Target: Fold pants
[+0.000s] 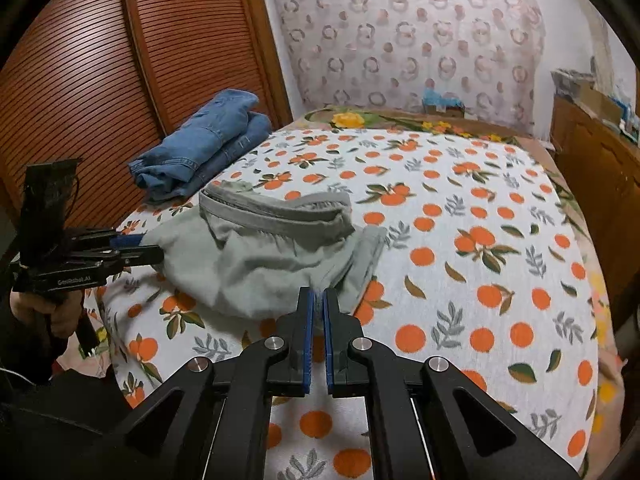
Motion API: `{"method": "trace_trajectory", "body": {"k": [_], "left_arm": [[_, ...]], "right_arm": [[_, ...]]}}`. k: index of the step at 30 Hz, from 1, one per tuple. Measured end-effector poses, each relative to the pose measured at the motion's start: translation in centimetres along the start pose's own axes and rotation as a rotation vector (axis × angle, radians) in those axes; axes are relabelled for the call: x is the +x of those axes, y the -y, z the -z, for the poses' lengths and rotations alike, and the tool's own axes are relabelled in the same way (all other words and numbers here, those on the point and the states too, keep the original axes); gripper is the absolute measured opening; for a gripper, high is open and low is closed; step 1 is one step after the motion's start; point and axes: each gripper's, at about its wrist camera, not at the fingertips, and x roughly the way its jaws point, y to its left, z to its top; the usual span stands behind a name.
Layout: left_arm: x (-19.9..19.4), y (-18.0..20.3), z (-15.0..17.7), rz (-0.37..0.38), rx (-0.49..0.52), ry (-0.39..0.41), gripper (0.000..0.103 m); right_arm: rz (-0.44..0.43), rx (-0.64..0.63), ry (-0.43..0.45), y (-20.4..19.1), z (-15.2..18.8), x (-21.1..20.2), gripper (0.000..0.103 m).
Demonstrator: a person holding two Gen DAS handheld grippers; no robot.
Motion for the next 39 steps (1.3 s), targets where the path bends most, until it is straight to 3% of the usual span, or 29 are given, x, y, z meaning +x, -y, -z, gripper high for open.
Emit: {"method": "trace_trajectory", "body": {"k": [3,5,7,8,11,21,26,27,28,30,39], "left_arm": [[-0.1,-0.1,-0.5,-0.007,0.003,0.011,0.047],[0.1,-0.4,-0.9,-0.019,0.003,0.012,0.047],[0.6,-0.7,-1.4,-0.03,0.0,0.013,0.047],[1.0,-0.9,-1.6,-0.038,-0.003,0.009,0.047],[1.9,-1.6,-2.2,-0.049,-0.013,0.014,0.074],[3.9,-2.6,-3.8,-0.072,-0.016,-0.015,0.075],[4.3,-2.5,-4.0,-0.076,-0.007,-0.017,0.075],[4.4,-2.5,-4.0,-0.077,-0.007,-0.017,0.075],[4.4,-2.5,-4.0,-0.077,-0.008,-0.018,0.075],[4.5,-2.5,-4.0,-0.075,-0.011,-0.018,0.075],[4.7,-3.1,-4.4,-0.097,-0.03,-0.006,0.075]], "right_arm": [[0.02,-0.029,0.008,-0.5,-0.5,0.1,0.011],[0.037,-0.04,0.012,-0.6,-1.0,0.2,0.03],[0.038,-0.056,0.017,-0.6,-1.5,0.5,0.036],[0.034,-0.069,0.015,-0.6,-1.8,0.8,0.036],[0.041,-0.098,-0.015,-0.3,-2.4,2.6,0.037],[0.047,-0.187,-0.104,-0.3,-4.8,7.7,0.037],[0.018,-0.197,-0.118,0.3,-5.5,8.6,0.036],[0.005,-0.196,-0.122,0.4,-5.7,8.7,0.029],[-0.011,-0.195,-0.12,0.5,-5.7,8.7,0.012],[-0.034,-0.201,-0.117,0.5,-6.0,8.7,0.008],[0.01,-0.158,0.003,0.7,-7.8,7.7,0.006]]}}
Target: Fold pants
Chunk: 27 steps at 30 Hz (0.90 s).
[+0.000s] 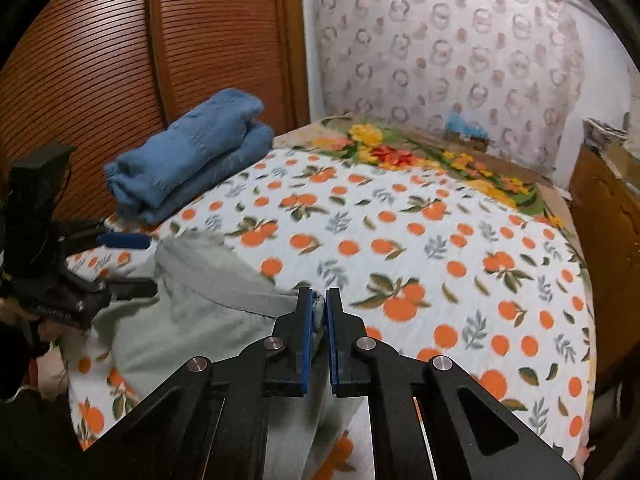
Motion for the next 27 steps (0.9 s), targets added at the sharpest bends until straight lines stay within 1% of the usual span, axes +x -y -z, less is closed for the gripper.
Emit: {"method": "trace_trajectory", "body": {"k": [2,7,8,9,11,15,17,20,22,27], "left_arm": [[0.2,-0.2,-0.1,-0.014,-0.007,-0.003,0.075],[1.4,-1.0,-0.5,-0.051,-0.024,-0.025,0.075],[1.6,-1.1,-0.5,-0.052,-0.027,-0.029,0.075],[1.7,-1.2,-0.5,-0.053,-0.03,-0.032,0.075],[2.1,-1.3,-0.4,-0.054,-0.034,-0.038,0.075],[2.7,-1.4,-0.2,-0.056,-0.038,-0.05,0.075],[3.0,-1.5,-0.1,-0.052,-0.047,-0.068,0.075],[3.1,-1.5,-0.1,-0.049,-0.049,-0.068,0.075],[3.2,-1.4,0.0,-0.056,-0.042,-0.071,0.076],[3.3,-1.2,-0.1,-0.064,-0.034,-0.074,0.076]], "right_arm": [[0.024,0.012,-0.006,0.0,0.0,0.4,0.006],[0.065,0.023,-0.09,-0.4,0.7,2.4,0.007],[0.067,0.03,-0.102,-0.4,0.8,2.6,0.014],[0.07,0.035,-0.11,-0.4,0.9,2.6,0.016],[0.083,0.039,-0.117,-0.5,0.8,2.5,0.028],[0.079,0.04,-0.113,-0.9,1.0,1.5,0.039],[0.075,0.046,-0.112,-0.9,1.3,0.8,0.047],[0.065,0.058,-0.117,-1.1,2.1,0.0,0.052],[0.066,0.06,-0.13,-1.2,2.6,-0.4,0.054],[0.098,0.087,-0.183,-1.0,3.7,-0.6,0.055]]}}
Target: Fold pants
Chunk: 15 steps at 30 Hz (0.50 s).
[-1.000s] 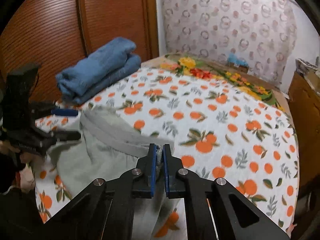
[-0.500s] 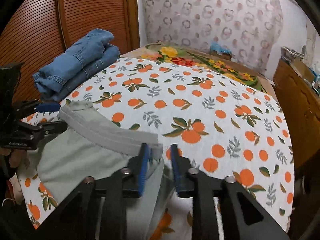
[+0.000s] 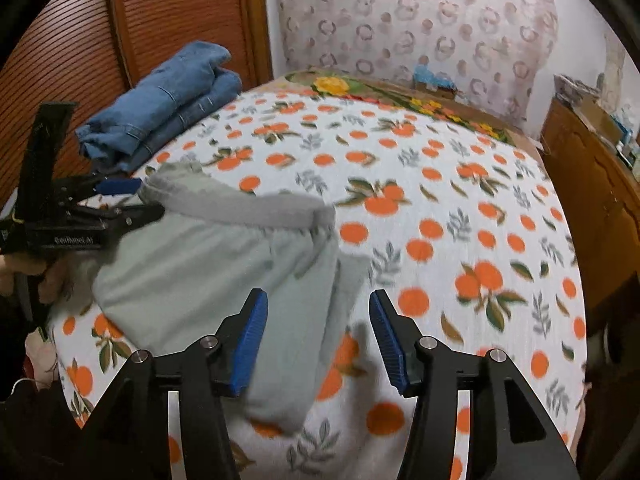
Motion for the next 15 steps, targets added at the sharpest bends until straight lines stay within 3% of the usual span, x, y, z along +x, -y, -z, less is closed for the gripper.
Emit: {"method": "trace_trajectory", "body": {"k": [5,15], "left_arm": [[0.0,0.0,0.0,-0.001,0.002,0.0,0.077],[0.0,0.0,0.0,-0.003,0.005,-0.001,0.078]], "right_arm": [[0.019,0.056,-0.034,0.6,0.7,0.4,0.061],[0.044,0.069,0.021,-0.3,2.2,0.0,0.065]]}}
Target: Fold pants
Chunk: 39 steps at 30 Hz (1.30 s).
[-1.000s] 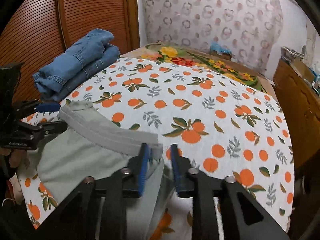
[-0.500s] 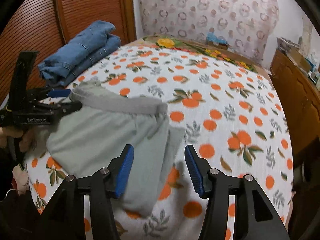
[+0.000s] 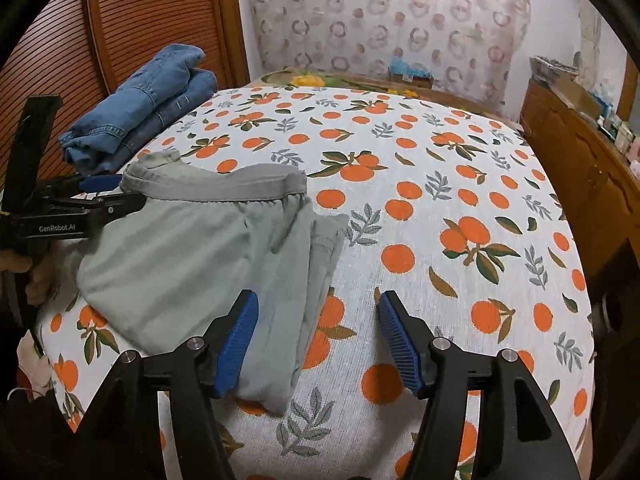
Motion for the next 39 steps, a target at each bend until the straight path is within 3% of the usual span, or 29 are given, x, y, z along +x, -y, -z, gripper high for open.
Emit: {"method": "trace_trajectory", "body": {"k": [15,26,32,39], "left_arm": [[-0.1,-0.1,0.0,0.0,0.002,0.003,0.078],[-0.4,-0.1,0.2,0.038,-0.003,-0.002,0.078],[-1.1,0.0,-0.5,0.103,-0.021,0.019,0.059],[-0.4,-0.1,-1.8,0.106,-0.02,0.011,0.057]], "right_arm": [[-0.032,0.004,-0.016,0.2,-1.8,1.3,0.065],[-0.051,-0.018,0.02,-0.2,-2.1,2.4,0.051],[-0.045,-0.025,0.033,-0.6,-1.8,2.4,0.048],[-0.041,-0.025,0.041,-0.8,-1.6,2.4,0.046]]}}
